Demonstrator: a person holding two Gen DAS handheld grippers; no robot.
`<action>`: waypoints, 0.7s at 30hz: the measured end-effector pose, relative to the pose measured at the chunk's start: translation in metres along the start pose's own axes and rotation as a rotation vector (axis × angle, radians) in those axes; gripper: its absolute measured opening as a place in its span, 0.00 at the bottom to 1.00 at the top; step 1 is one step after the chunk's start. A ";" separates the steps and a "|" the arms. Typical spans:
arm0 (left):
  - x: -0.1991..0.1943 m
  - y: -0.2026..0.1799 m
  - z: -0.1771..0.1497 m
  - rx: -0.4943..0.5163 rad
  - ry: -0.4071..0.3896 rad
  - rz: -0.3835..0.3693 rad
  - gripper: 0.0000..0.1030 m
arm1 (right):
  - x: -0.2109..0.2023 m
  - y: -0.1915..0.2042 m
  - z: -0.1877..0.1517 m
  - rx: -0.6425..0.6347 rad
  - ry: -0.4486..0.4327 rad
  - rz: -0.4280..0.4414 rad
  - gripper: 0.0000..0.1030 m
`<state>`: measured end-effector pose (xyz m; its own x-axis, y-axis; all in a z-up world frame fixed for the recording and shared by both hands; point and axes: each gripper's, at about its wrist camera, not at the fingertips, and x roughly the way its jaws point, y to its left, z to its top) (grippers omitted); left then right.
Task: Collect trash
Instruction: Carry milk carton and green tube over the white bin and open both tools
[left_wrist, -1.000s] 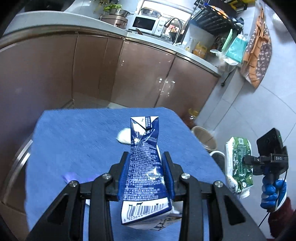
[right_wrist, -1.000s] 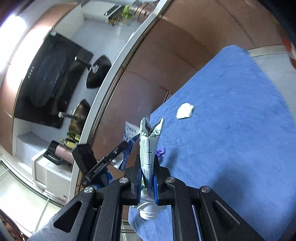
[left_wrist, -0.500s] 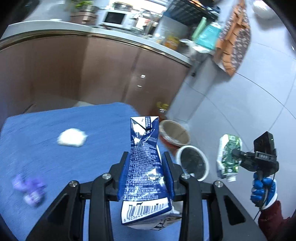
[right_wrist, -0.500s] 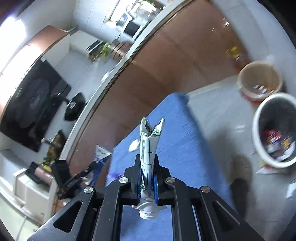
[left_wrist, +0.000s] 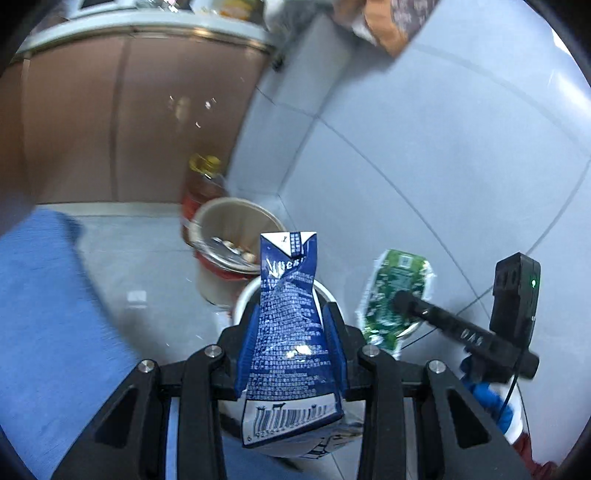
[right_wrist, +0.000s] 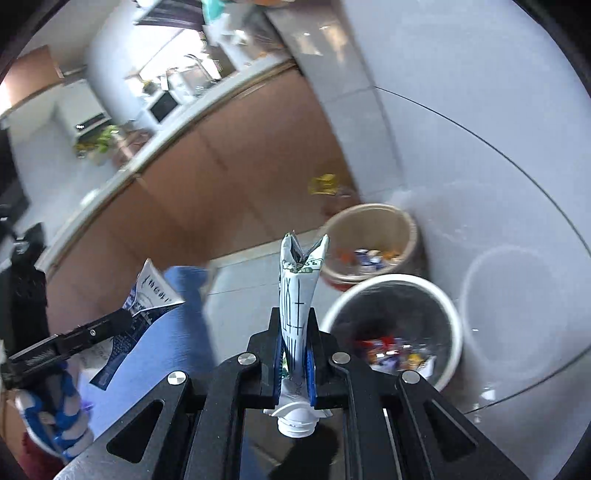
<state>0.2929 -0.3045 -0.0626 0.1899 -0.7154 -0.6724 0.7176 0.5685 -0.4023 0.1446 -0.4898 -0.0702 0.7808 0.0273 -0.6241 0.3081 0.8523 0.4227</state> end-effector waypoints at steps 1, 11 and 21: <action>0.019 -0.005 0.003 0.005 0.023 -0.001 0.32 | 0.008 -0.005 0.001 -0.007 0.003 -0.029 0.09; 0.136 -0.007 0.017 -0.039 0.141 -0.007 0.33 | 0.066 -0.036 0.006 -0.101 0.023 -0.208 0.10; 0.207 0.018 0.014 -0.195 0.227 -0.017 0.42 | 0.089 -0.047 0.002 -0.132 0.016 -0.339 0.44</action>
<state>0.3545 -0.4483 -0.2007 0.0082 -0.6289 -0.7774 0.5731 0.6400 -0.5117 0.2007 -0.5285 -0.1444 0.6377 -0.2611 -0.7247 0.4740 0.8746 0.1020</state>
